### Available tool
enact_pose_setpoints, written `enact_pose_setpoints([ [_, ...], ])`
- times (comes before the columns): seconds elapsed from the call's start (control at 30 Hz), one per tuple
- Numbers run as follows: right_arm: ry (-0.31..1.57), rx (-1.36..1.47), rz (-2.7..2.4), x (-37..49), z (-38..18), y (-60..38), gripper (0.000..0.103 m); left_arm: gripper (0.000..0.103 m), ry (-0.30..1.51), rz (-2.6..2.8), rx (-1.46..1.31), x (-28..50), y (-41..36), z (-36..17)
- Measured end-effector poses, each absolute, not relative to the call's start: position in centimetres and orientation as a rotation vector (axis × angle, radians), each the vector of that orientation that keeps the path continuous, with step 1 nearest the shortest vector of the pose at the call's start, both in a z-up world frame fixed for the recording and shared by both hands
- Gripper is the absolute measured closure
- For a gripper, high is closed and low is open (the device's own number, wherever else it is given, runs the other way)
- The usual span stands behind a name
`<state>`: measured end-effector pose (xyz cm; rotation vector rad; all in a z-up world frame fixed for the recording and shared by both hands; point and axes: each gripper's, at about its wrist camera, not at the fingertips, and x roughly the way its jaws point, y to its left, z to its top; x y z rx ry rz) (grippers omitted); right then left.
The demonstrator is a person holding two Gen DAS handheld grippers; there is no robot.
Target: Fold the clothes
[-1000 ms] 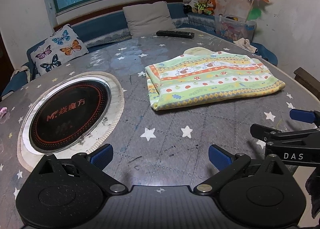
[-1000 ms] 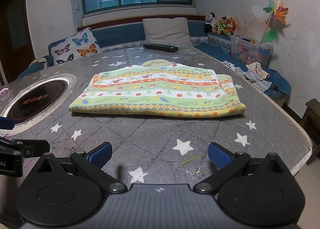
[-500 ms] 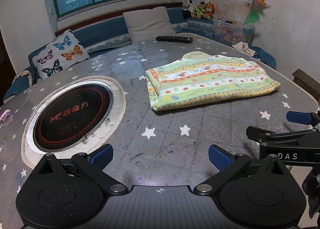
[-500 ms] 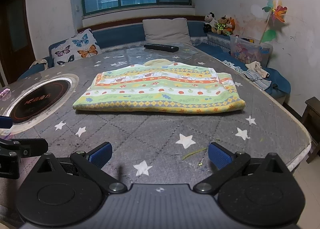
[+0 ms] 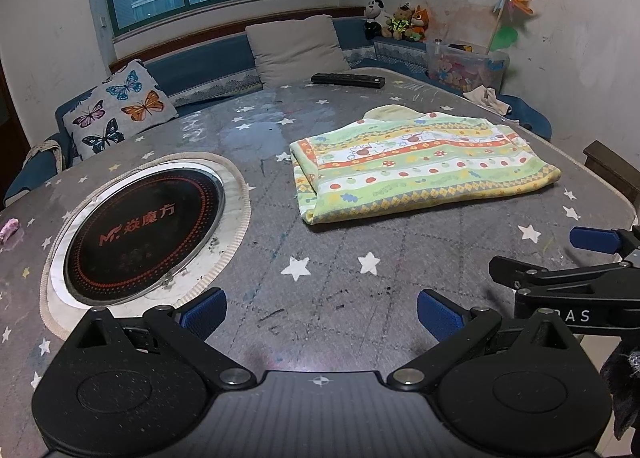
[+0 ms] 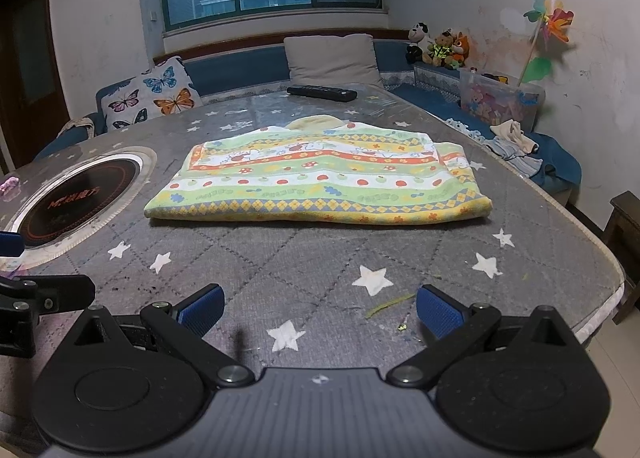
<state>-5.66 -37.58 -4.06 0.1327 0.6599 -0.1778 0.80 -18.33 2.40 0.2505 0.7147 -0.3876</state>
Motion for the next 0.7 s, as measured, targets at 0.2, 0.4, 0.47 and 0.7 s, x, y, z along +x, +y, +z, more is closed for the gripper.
enact_pose_setpoints([
  [0.2, 0.665, 0.139, -0.179, -5.4, -4.3, -37.7, 0.0, 0.0, 0.708, -0.391, 0.256, 1.0, -18.6, 2.4],
  [0.4, 0.669, 0.145, -0.181, -5.0, -4.4, -37.9, 0.0, 0.0, 0.702, -0.395, 0.261, 1.2, -18.8, 2.4],
  [0.47, 0.67, 0.146, -0.18, -4.8, -4.4, -37.9, 0.0, 0.0, 0.7, -0.396, 0.263, 1.3, -18.9, 2.5],
  [0.7, 0.675, 0.149, -0.184, -4.2, -4.5, -38.1, 0.0, 0.0, 0.695, -0.402, 0.262, 2.0, -19.1, 2.5],
])
